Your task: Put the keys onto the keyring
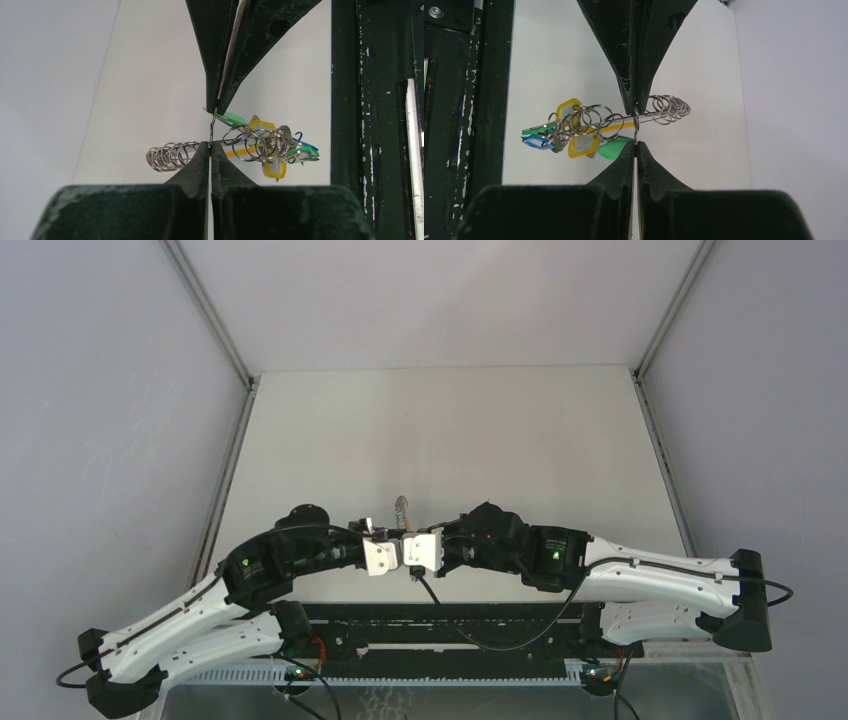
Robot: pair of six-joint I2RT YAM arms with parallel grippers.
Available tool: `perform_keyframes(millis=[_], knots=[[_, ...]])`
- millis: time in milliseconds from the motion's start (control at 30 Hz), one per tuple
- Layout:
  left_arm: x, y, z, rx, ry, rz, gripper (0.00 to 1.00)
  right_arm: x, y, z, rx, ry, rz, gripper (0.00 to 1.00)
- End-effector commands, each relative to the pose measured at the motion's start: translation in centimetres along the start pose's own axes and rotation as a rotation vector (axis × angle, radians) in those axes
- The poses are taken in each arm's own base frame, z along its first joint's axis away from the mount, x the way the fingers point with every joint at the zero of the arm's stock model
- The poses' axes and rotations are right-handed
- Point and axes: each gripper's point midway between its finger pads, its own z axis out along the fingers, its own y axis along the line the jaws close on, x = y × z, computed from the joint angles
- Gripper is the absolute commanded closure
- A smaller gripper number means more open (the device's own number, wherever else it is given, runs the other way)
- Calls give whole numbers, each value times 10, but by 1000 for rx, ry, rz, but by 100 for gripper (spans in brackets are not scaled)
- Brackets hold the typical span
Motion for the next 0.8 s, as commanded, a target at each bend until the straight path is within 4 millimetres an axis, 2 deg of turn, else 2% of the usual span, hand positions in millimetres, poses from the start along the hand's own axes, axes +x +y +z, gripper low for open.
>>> perform_keyframes(millis=[0,767], knots=[[-17,-4,5,25,-89,25,100,-22,-14,1,39,-69,0,100],[-18,-9,10,44,-88,21,100,-34,-18,3,49,-108,22,100]])
